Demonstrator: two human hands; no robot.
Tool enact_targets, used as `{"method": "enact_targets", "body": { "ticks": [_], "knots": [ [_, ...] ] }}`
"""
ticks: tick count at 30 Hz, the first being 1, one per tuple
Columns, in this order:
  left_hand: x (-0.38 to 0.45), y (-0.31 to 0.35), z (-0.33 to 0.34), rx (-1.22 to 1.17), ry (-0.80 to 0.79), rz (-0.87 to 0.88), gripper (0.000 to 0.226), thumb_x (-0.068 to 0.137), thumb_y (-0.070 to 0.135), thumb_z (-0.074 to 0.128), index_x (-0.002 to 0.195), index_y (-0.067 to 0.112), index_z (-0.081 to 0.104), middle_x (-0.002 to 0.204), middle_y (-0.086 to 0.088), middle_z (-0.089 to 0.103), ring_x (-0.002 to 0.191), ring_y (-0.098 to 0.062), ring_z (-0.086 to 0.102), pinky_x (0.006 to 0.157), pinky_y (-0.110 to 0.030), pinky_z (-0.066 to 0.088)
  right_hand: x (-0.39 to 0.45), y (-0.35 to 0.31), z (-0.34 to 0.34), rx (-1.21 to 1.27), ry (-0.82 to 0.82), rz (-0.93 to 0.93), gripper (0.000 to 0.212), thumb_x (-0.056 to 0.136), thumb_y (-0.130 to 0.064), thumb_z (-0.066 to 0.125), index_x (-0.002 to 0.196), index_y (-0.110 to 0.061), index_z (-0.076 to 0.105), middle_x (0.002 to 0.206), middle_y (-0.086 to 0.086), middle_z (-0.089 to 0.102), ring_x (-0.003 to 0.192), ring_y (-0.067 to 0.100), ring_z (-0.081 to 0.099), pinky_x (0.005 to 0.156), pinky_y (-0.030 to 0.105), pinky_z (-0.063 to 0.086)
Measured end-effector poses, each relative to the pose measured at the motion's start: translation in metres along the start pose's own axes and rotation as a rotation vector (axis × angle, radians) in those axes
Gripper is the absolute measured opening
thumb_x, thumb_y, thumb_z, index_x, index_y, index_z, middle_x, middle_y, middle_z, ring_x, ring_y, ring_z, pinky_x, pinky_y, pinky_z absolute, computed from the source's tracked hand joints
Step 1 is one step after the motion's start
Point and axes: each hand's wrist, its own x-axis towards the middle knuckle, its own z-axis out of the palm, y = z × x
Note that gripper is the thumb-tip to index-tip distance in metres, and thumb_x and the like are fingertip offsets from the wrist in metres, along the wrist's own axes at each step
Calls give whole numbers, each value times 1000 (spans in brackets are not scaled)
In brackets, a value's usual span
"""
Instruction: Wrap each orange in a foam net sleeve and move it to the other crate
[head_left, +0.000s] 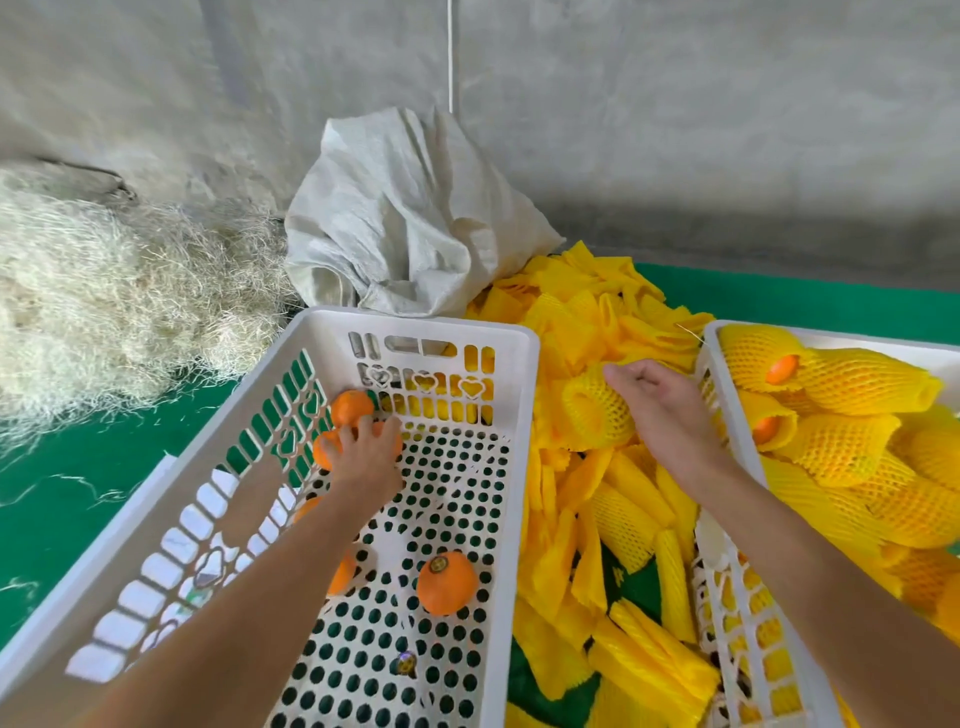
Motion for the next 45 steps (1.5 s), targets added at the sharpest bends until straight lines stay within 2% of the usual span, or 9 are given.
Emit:
{"method": "enact_targets", "body": {
  "ticks": [7,16,21,25,29,33,36,40,45],
  "knots": [
    [0,-9,4,62,130,72,77,95,35,70,160,26,30,148,-14,39,141,-35,38,119,-50,32,-2,-4,1,8,13,-7,31,99,-37,65,96,-7,69,96,22,72,99,42,66,87,54,55],
    [-41,69,-90,-1109,381,147,71,83,52,83,144,33,50,128,2,53,102,-15,63,88,-31,55,1,-3,-10,-21,183,-47,34,101,-51,56,98,-19,68,98,14,70,92,24,67,86,42,54],
    [-85,145,-119,-1566,123,169,98,66,73,78,144,21,48,112,8,66,95,-13,73,86,-38,62,2,-1,-11,-35,286,-136,36,105,-47,50,91,-16,61,69,-7,54,64,3,48,59,30,42],
    [-90,162,-110,-1489,214,303,63,85,51,83,138,29,58,116,18,66,96,-6,71,81,-29,62,2,-6,-9,-49,340,-174,33,108,-43,47,81,-25,52,61,-17,46,54,-1,39,47,17,33],
    [-89,160,-99,-1383,219,443,68,91,39,80,148,43,43,133,15,57,99,-15,73,81,-34,63,-2,-11,-5,-114,315,-252,29,108,-48,45,88,-29,53,71,-13,47,64,4,43,55,28,40],
    [-83,159,-96,-1407,251,520,54,98,20,73,145,39,54,140,1,51,97,-21,72,78,-38,65,-10,-15,2,-183,235,-355,21,108,-51,44,100,-34,56,74,4,50,56,16,42,47,34,38],
    [-81,157,-91,-1296,274,559,53,97,24,71,144,44,54,140,3,47,95,-15,71,82,-31,63,-11,-17,7,-163,181,-397,14,109,-41,47,107,-32,57,73,-9,53,54,4,45,48,19,37],
    [-86,159,-95,-1409,227,570,43,99,46,53,142,47,51,138,8,47,97,-15,72,86,-38,63,-15,-23,4,-316,128,-536,25,109,-34,45,122,-25,65,123,-10,55,114,7,59,88,12,45],
    [-88,159,-104,-1535,187,548,51,97,63,59,142,40,50,132,-3,59,119,-26,64,96,-52,57,-25,-34,6,-474,-55,-641,28,107,-34,49,114,-23,74,143,-12,45,113,13,61,85,22,53]
  ]
}}
